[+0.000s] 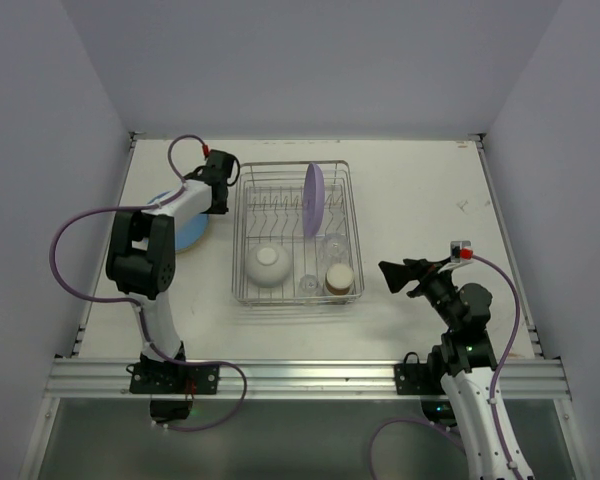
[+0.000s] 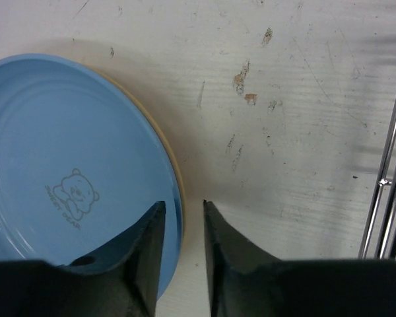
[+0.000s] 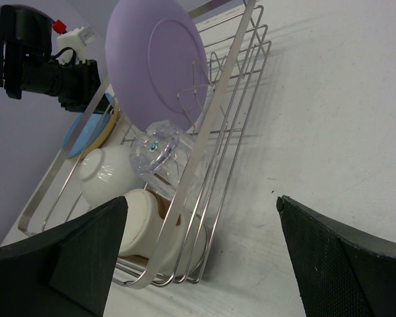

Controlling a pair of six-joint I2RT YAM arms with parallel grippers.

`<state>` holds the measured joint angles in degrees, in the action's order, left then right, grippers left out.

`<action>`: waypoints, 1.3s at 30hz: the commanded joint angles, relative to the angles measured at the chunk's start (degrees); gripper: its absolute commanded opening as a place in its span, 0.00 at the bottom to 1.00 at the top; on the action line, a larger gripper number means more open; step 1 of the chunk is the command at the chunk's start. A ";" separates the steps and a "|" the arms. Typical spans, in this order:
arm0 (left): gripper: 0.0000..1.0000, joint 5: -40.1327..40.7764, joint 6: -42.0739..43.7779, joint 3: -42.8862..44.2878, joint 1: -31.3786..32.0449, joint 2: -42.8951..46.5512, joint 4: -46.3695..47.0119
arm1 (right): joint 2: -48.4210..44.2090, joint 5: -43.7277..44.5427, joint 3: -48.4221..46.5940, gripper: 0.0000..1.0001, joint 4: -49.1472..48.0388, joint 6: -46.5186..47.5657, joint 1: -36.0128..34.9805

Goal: Unload the mixed dishes from the dish rack

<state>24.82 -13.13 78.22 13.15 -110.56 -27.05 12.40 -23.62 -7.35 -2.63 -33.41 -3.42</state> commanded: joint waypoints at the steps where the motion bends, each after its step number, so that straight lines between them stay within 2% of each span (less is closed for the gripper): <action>1: 0.39 -1.09 -1.46 0.36 -0.40 3.24 0.59 | -0.01 -1.08 -0.20 0.99 -2.29 0.01 0.08; 2: 0.40 -1.61 -1.46 0.19 -0.40 3.68 0.77 | -0.01 -1.08 -0.20 0.99 -2.29 -0.08 -0.01; 4: 0.51 -3.28 -1.64 -0.17 -0.40 5.43 0.77 | 0.08 -1.08 -0.12 0.99 -2.29 -0.08 0.08; 14: 0.61 -12.25 -3.05 -2.27 -0.40 21.17 0.77 | -0.10 -0.99 -0.20 0.99 -2.20 0.10 0.08; 15: 0.69 -12.42 -3.05 -2.45 -0.40 22.05 0.86 | -0.19 -0.99 -0.12 0.99 -2.20 0.01 0.08; 16: 0.73 -12.60 -3.13 -2.63 -0.40 23.88 0.77 | -0.19 -0.99 -0.12 0.99 -2.11 0.10 0.08; 19: 0.77 -15.84 -3.13 -3.59 -0.40 26.88 1.21 | -0.10 -0.91 -0.20 0.99 -2.20 0.01 0.08; 21: 0.82 -21.79 -2.87 -5.25 -0.40 28.47 2.61 | -0.01 -0.82 -0.20 0.99 -2.20 0.10 -0.01; 24: 0.94 -30.40 -3.74 -7.54 -0.40 32.41 5.25 | 0.08 -0.82 -0.29 0.99 -2.11 0.01 0.08; 27: 1.00 -37.90 -4.01 -8.78 -0.40 34.79 7.97 | 0.08 -0.82 -0.29 0.99 -2.11 0.10 0.08; 30: 1.00 -44.05 -4.89 -11.15 -0.40 36.90 10.87 | 0.25 -0.64 -0.29 0.99 -2.11 0.01 0.08; 35: 1.00 -57.75 -9.89 -18.09 -0.23 39.54 21.14 | 0.69 -0.55 -0.38 0.99 -2.20 0.01 -0.01; 39: 1.00 -61.03 -12.71 -21.70 0.91 40.34 26.78 | 0.61 -0.29 -0.47 0.99 -2.03 0.01 0.08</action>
<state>-28.12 -21.91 58.52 13.34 -71.35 -8.38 12.43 -23.59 -7.35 -2.63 -33.41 -3.42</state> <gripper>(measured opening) 0.997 0.989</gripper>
